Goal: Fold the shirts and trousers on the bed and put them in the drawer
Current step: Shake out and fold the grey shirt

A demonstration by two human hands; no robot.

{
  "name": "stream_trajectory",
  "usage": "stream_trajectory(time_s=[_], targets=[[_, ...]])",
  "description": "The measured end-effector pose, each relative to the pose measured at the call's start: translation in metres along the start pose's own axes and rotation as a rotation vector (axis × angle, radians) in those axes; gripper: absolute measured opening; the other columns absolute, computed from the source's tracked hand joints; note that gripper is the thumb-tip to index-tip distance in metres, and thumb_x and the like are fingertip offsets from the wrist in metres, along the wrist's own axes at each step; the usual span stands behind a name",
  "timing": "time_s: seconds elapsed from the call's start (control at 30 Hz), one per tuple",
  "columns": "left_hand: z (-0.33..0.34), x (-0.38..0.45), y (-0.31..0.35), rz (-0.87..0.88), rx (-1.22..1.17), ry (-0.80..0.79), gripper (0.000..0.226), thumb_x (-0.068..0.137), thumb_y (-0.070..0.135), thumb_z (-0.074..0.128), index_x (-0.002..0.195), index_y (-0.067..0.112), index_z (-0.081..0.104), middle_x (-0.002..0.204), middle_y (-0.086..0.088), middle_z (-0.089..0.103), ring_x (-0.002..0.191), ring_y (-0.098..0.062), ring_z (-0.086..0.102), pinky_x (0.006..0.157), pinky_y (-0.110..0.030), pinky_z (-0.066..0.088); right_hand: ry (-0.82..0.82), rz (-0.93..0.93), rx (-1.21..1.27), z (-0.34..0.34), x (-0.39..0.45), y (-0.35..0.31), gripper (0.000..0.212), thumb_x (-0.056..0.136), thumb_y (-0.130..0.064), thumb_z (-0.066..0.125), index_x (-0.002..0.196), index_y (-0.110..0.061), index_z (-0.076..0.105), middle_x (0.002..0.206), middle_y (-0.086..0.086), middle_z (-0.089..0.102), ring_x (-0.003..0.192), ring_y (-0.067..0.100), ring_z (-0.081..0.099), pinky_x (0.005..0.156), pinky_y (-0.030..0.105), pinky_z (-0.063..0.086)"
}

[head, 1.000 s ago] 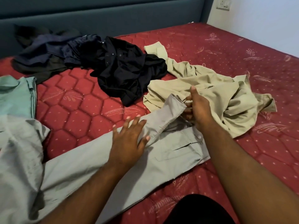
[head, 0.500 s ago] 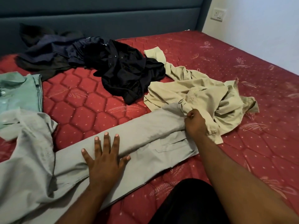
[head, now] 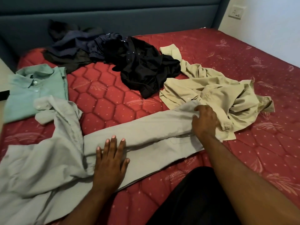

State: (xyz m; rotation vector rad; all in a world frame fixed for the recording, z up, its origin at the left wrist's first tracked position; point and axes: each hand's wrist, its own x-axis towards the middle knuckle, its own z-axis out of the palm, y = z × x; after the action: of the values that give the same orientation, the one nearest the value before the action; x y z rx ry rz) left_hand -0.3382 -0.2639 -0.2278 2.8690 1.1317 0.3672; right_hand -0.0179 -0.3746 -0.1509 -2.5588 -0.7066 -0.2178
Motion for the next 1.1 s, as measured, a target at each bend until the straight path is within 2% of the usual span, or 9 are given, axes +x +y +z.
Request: stream_trajectory(time_s=[0.13, 0.23, 0.37, 0.47, 0.53, 0.67, 0.8, 1.0, 1.1], targets=[[-0.015, -0.046, -0.033, 0.12, -0.181, -0.081, 0.055, 0.095, 0.047, 0.038, 0.142, 0.018, 0.041, 0.151, -0.013, 0.04, 0.136, -0.029, 0.038, 0.111, -0.037, 0.023, -0.403, -0.482, -0.016, 0.001, -0.057, -0.064, 0.031, 0.088, -0.024, 0.059, 0.118, -0.022, 0.063, 0.131, 0.003, 0.056, 0.124, 0.025, 0.048, 0.1, 0.038, 0.038], [-0.051, -0.078, -0.057, 0.132, -0.411, 0.108, 0.039, 0.099, 0.037, 0.041, 0.127, 0.018, 0.059, 0.135, -0.006, 0.058, 0.121, -0.016, 0.056, 0.098, -0.026, 0.042, -0.638, -0.775, -0.108, 0.015, -0.12, -0.109, 0.054, 0.091, -0.04, 0.056, 0.142, -0.028, 0.043, 0.155, 0.006, 0.03, 0.142, 0.025, 0.029, 0.113, 0.041, 0.028], [-0.093, -0.106, -0.116, -0.397, -0.309, 0.49, 0.036, 0.084, 0.019, 0.056, 0.115, 0.005, 0.067, 0.12, -0.017, 0.065, 0.112, -0.029, 0.056, 0.095, -0.04, 0.043, -0.725, -0.852, -0.173, 0.036, -0.181, -0.151, 0.077, 0.089, -0.051, 0.054, 0.153, -0.037, 0.013, 0.163, -0.001, 0.002, 0.149, 0.025, 0.005, 0.116, 0.049, 0.01], [-0.111, -0.115, -0.186, -1.072, -0.399, 0.171, 0.068, 0.079, 0.044, 0.07, 0.14, 0.026, 0.044, 0.149, -0.011, 0.038, 0.131, -0.039, 0.041, 0.104, -0.053, 0.036, -0.819, -0.804, -0.189, 0.051, -0.209, -0.177, 0.083, 0.087, -0.062, 0.051, 0.152, -0.042, 0.003, 0.163, 0.0, -0.009, 0.149, 0.025, -0.004, 0.116, 0.053, 0.003], [-0.11, -0.106, -0.221, -1.038, -0.7, 0.072, 0.078, 0.065, 0.058, 0.071, 0.134, 0.028, 0.051, 0.134, -0.005, 0.058, 0.119, -0.031, 0.057, 0.101, -0.047, 0.046, -0.83, -0.736, -0.188, 0.057, -0.217, -0.18, 0.084, 0.086, -0.066, 0.048, 0.152, -0.043, 0.002, 0.162, 0.0, -0.013, 0.149, 0.026, -0.006, 0.115, 0.057, 0.002], [-0.113, -0.088, -0.246, -0.969, -1.006, 0.02, 0.05, 0.063, 0.032, 0.078, 0.11, 0.016, 0.068, 0.097, -0.004, 0.074, 0.088, -0.024, 0.071, 0.085, -0.045, 0.057, -0.831, -0.72, -0.257, 0.063, -0.228, -0.187, 0.076, 0.089, -0.067, 0.042, 0.151, -0.045, 0.003, 0.16, -0.005, -0.021, 0.148, 0.029, -0.012, 0.113, 0.065, 0.004], [-0.14, -0.09, -0.237, -0.954, -0.799, -0.016, 0.025, 0.062, 0.023, 0.076, 0.08, 0.007, 0.069, 0.086, -0.013, 0.071, 0.086, -0.026, 0.068, 0.073, -0.039, 0.055, -0.911, -0.721, -0.217, 0.055, -0.236, -0.202, 0.073, 0.09, -0.066, 0.043, 0.149, -0.049, 0.004, 0.158, -0.009, -0.026, 0.147, 0.031, -0.016, 0.11, 0.069, 0.0], [-0.135, -0.129, -0.249, -0.988, -0.144, 0.081, 0.04, 0.088, 0.029, 0.061, 0.125, 0.017, 0.054, 0.123, -0.016, 0.055, 0.113, -0.04, 0.052, 0.088, -0.043, 0.044, -0.798, -0.97, -0.242, 0.061, -0.265, -0.231, 0.104, 0.061, -0.087, 0.01, 0.152, -0.038, 0.013, 0.163, -0.005, -0.001, 0.148, 0.022, -0.015, 0.11, 0.06, -0.015], [-0.133, -0.114, -0.251, -1.021, -0.378, 0.183, 0.036, 0.09, 0.043, 0.058, 0.103, 0.01, 0.063, 0.105, -0.014, 0.065, 0.098, -0.037, 0.06, 0.078, -0.036, 0.047, -0.728, -0.905, 0.012, 0.065, -0.268, -0.246, 0.091, 0.065, -0.087, 0.033, 0.138, -0.035, 0.048, 0.153, -0.011, 0.033, 0.146, 0.018, 0.02, 0.114, 0.053, 0.015]])
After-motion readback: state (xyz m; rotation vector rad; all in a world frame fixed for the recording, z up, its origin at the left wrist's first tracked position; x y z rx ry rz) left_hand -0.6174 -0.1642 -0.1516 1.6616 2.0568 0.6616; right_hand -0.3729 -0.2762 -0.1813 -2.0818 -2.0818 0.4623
